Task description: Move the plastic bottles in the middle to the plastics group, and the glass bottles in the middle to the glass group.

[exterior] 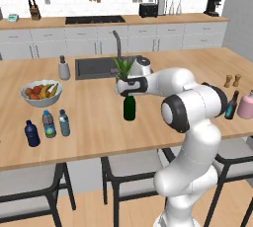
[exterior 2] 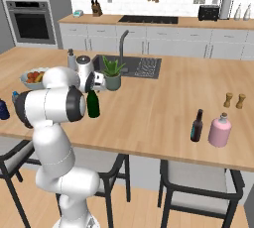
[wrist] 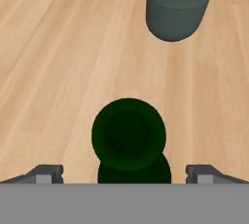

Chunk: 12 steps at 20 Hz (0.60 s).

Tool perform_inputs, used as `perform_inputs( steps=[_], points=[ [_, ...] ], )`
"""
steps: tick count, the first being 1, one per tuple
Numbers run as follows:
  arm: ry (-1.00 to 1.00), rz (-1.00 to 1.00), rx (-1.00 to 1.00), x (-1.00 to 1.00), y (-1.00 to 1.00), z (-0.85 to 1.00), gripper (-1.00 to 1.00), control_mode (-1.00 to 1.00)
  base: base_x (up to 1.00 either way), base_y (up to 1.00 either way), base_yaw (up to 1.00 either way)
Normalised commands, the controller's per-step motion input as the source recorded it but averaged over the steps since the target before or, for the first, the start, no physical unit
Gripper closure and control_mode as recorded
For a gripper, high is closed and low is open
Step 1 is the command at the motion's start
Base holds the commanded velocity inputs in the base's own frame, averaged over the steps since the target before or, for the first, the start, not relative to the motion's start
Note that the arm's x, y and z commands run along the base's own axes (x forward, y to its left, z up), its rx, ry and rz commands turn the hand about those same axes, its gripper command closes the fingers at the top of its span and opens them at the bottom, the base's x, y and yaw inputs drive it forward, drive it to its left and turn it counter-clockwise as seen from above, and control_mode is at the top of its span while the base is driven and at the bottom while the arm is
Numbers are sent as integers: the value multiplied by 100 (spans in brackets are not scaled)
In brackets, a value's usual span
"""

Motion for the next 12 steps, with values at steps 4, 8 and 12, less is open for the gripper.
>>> perform_inputs(
  steps=[4, 8, 12],
  points=[
    [0, 0, 0, 0, 0, -9, -100, -100, 0, 0, 0],
    [0, 0, 0, 0, 0, 0, -100, -100, 0, 0, 0],
    [0, 0, 0, 8, 0, -3, -100, -100, 0, 0, 0]
  ],
)
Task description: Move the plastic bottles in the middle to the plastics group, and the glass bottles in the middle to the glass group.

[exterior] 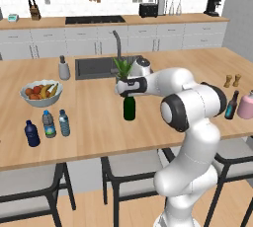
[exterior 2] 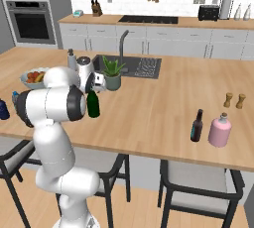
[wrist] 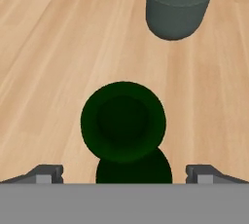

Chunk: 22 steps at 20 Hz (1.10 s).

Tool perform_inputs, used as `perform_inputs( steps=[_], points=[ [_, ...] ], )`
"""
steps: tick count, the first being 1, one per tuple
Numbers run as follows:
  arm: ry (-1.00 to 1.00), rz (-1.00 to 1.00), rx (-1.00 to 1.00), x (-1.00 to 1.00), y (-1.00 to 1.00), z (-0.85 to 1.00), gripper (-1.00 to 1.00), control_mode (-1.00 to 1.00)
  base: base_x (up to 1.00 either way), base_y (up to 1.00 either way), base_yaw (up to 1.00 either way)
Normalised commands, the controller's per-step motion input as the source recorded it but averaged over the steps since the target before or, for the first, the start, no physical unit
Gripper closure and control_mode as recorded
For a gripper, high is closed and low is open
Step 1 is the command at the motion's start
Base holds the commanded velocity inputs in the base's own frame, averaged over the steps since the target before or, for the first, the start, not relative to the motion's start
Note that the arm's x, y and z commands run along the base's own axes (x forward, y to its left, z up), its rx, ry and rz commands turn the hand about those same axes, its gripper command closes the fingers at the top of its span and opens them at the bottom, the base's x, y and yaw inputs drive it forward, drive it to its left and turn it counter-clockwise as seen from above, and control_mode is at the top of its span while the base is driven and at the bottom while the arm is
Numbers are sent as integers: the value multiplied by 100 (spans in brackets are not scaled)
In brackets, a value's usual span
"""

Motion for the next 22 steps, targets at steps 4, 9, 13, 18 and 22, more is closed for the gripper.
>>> perform_inputs(
  steps=[4, 9, 13, 18, 22],
  points=[
    [0, 0, 0, 13, 0, -8, -100, -100, 0, 0, 0],
    [0, 0, 0, 5, 0, -3, -100, -100, 0, 0, 0],
    [0, 0, 0, 0, 0, 0, 100, -100, 0, 0, 0],
    [-1, 0, 0, -5, 0, 0, 100, -100, 0, 0, 0],
    [0, 0, 0, -44, -9, 10, 100, -100, 0, 0, 0]
  ],
)
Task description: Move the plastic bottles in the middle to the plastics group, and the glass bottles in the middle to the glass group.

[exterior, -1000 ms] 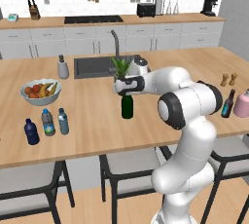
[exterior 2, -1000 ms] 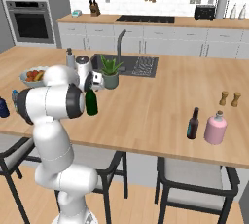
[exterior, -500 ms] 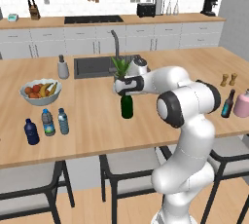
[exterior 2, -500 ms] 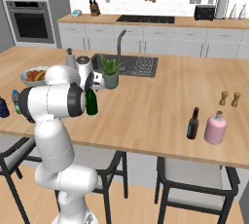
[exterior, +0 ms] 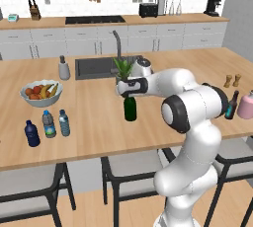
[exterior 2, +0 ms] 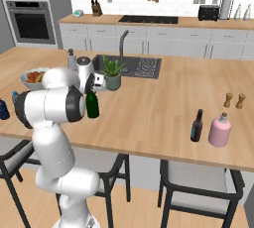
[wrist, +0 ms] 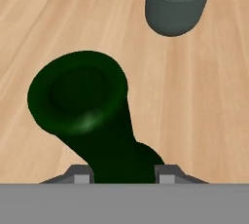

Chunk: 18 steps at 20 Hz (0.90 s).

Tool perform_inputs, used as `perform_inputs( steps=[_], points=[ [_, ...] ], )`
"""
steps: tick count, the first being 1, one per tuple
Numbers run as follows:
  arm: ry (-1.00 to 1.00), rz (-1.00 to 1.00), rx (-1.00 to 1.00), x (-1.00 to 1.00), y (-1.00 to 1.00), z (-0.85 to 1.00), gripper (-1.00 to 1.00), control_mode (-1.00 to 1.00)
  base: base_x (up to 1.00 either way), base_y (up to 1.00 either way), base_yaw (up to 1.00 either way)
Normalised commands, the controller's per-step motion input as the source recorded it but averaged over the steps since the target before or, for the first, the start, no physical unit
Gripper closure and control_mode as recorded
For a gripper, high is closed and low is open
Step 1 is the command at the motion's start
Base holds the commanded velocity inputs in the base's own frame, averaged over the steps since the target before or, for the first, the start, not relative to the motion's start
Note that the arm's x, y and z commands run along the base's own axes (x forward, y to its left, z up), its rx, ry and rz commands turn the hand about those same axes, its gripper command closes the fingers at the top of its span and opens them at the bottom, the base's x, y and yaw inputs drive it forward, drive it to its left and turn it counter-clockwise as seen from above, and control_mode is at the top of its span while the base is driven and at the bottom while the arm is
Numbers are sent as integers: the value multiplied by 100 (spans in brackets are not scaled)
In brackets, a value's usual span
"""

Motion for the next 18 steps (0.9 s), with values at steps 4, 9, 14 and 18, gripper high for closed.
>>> perform_inputs(
  steps=[4, 9, 14, 18],
  points=[
    [0, -11, 0, -82, -53, 20, 100, -100, 0, 0, 0],
    [0, -18, 0, -48, -77, 37, 100, -100, 0, 0, 0],
    [0, -18, 0, -23, -97, 50, 100, -100, 0, 0, 0],
    [0, -17, 0, -17, -100, 47, 100, -100, 0, 0, 0]
  ],
)
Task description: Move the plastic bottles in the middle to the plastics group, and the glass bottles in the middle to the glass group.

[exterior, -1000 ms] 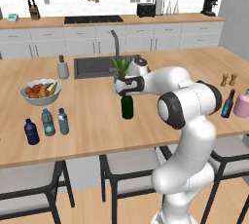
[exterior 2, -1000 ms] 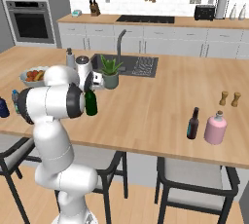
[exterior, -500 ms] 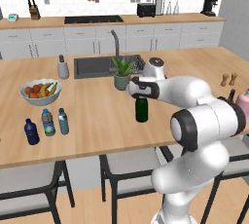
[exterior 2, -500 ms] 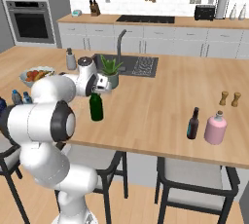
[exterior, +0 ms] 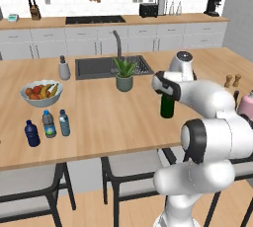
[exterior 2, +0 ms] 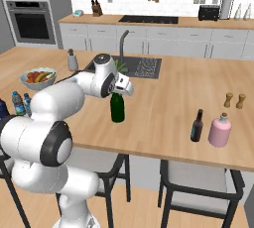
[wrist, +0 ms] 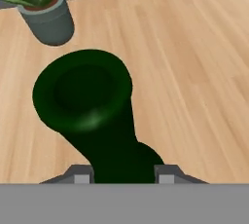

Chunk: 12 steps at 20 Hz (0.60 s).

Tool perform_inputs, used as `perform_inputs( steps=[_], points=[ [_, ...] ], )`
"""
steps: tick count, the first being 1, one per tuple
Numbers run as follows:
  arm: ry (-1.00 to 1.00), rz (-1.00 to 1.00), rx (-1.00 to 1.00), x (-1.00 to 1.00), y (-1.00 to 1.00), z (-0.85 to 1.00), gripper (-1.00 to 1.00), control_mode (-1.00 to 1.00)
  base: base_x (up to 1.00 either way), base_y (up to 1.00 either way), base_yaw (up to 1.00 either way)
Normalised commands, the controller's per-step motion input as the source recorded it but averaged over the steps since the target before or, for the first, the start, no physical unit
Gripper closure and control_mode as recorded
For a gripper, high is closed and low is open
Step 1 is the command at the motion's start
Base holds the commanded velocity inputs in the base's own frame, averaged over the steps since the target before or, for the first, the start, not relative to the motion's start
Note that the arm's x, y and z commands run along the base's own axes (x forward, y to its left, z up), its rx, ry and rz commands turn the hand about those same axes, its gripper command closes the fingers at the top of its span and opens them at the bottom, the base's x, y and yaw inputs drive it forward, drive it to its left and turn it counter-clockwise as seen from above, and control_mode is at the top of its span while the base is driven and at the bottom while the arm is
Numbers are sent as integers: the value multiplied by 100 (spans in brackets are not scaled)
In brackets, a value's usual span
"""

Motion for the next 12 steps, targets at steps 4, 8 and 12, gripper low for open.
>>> perform_inputs(
  steps=[4, 8, 12],
  points=[
    [0, -16, 0, -32, -100, 16, 100, -100, 0, 0, 0],
    [-1, -14, -4, -34, -94, 0, 100, -100, 0, 0, 0],
    [-4, -12, -8, -40, -84, 0, 100, -100, 0, 0, 0]
  ],
)
